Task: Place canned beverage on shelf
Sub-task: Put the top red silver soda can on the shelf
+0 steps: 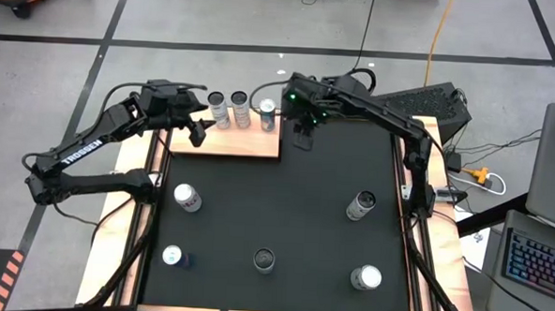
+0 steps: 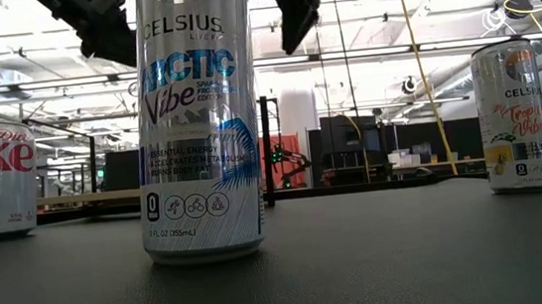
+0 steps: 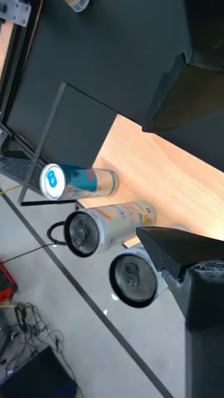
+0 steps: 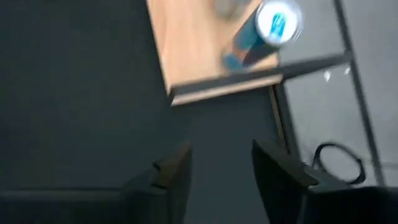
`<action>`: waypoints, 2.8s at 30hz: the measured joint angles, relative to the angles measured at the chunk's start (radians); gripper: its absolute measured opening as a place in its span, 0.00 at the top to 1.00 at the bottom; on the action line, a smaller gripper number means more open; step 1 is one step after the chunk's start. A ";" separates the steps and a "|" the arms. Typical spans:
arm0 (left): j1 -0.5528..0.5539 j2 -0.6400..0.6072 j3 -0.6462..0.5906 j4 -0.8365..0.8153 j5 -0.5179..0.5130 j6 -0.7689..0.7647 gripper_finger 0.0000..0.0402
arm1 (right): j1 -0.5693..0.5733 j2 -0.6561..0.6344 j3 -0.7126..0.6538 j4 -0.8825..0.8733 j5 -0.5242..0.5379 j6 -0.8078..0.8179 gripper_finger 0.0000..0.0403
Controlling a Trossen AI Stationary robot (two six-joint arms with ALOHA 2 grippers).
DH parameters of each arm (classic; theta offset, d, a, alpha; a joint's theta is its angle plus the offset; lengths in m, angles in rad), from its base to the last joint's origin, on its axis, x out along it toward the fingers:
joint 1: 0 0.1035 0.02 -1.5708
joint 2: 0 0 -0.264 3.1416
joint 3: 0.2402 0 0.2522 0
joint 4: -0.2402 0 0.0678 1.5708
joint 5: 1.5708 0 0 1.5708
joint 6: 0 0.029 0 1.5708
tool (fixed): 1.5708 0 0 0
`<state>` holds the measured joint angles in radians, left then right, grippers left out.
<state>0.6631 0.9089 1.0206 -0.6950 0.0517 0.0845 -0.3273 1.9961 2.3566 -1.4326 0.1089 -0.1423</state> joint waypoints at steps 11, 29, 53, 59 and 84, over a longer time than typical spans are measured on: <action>-0.071 -0.001 0.000 -0.051 0.008 -0.001 0.35 | 0.041 0.001 0.000 -0.103 -0.006 0.065 0.48; -0.259 -0.029 0.000 -0.262 0.260 -0.030 0.35 | 0.044 0.002 0.000 -0.105 -0.006 0.158 0.47; -0.433 -0.029 0.000 -0.477 -0.028 -0.269 0.35 | 0.044 0.002 0.000 0.028 -0.006 0.202 0.47; -0.433 -0.029 0.000 -0.468 -0.030 -0.320 0.35 | 0.044 0.002 0.000 0.187 -0.006 0.202 0.47; -0.526 -0.027 -0.001 -0.539 -0.109 -0.668 0.23 | 0.044 0.002 0.000 0.620 -0.006 0.202 0.47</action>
<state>0.1368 0.8814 1.0199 -1.2339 -0.0573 -0.5836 -0.2836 1.9980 2.3562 -0.8122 0.1032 0.0601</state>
